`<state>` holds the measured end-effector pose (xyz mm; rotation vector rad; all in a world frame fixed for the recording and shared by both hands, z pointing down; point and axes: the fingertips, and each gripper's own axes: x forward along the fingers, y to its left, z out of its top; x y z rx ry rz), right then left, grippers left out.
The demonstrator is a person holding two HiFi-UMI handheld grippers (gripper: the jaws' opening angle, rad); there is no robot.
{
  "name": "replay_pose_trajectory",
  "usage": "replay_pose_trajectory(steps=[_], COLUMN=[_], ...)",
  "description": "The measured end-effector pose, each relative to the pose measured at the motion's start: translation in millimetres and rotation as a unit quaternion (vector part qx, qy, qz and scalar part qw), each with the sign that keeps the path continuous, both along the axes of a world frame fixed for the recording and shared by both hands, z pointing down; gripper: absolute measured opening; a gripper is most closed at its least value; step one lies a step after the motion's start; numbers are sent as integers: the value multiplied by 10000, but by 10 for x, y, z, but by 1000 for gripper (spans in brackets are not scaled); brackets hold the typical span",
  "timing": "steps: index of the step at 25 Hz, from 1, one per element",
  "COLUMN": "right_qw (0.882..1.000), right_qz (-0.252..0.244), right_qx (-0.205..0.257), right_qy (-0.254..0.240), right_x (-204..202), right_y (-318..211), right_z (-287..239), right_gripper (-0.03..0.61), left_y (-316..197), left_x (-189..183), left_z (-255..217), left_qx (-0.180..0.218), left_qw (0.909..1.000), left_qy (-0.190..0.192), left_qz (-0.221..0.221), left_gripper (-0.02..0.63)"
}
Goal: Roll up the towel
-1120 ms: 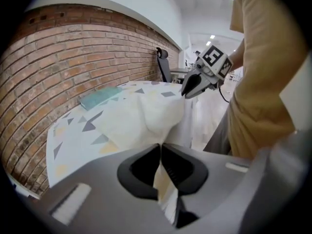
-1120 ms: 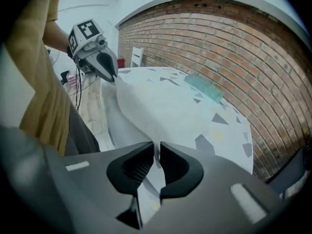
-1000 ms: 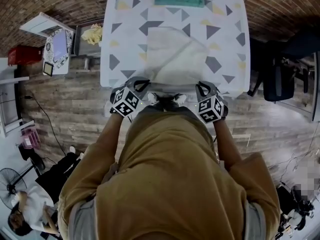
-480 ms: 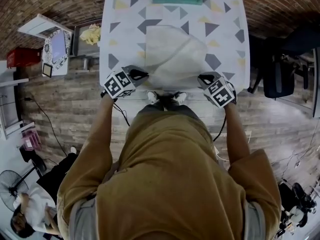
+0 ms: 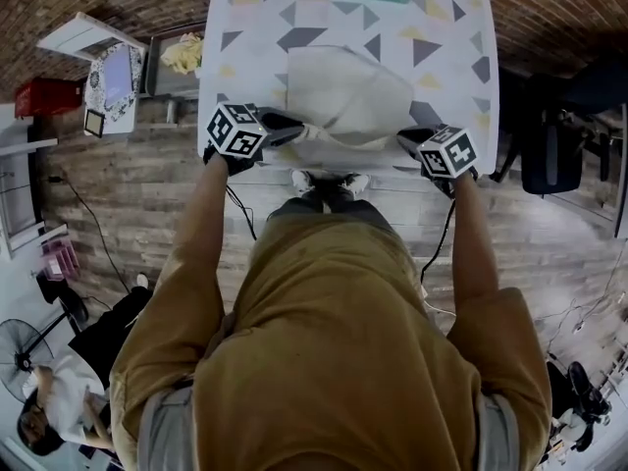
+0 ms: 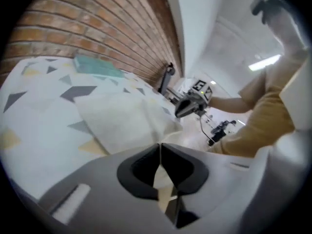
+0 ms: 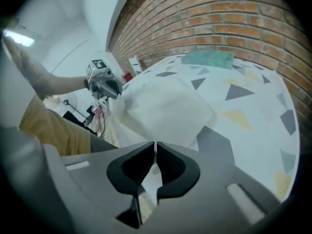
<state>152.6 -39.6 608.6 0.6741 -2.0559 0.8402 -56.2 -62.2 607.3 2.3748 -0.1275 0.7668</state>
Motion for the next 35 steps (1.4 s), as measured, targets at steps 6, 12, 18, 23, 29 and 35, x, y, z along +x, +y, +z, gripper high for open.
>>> replay_pose_trajectory(steps=[6,12,18,23,29,35], right_qw=[9880,9720,9525,9586,9628,9621], right_qz=[517,1180,1593,971,450,139], right_qx=[646,1452,2171,2283,2301,2352], right_qy=[1307,1424,1419,1397,1342,1376], right_x=[140,320,533,278,10,-56], right_y=[-157,-213,-48,228,322,334], right_z=[293,126,-186,-71,45,59], right_gripper=[37,81,81,81,81,81], left_y=[-126,-345,-326,9,216,219], left_x=[-189,-411,-1035,-817,-423,-316], left_z=[388,250,57,51,36,20], left_qx=[780,1276,1692,2198,2472,2696], left_qw=[9857,9599,9251,9359,9432,9432], left_qy=[-1255,-773,-878,-1027,-1007,-1063], left_qz=[-810,-2372,-3283,-2553,-1975,-1628], left_gripper=[75,211,273,262,255,239])
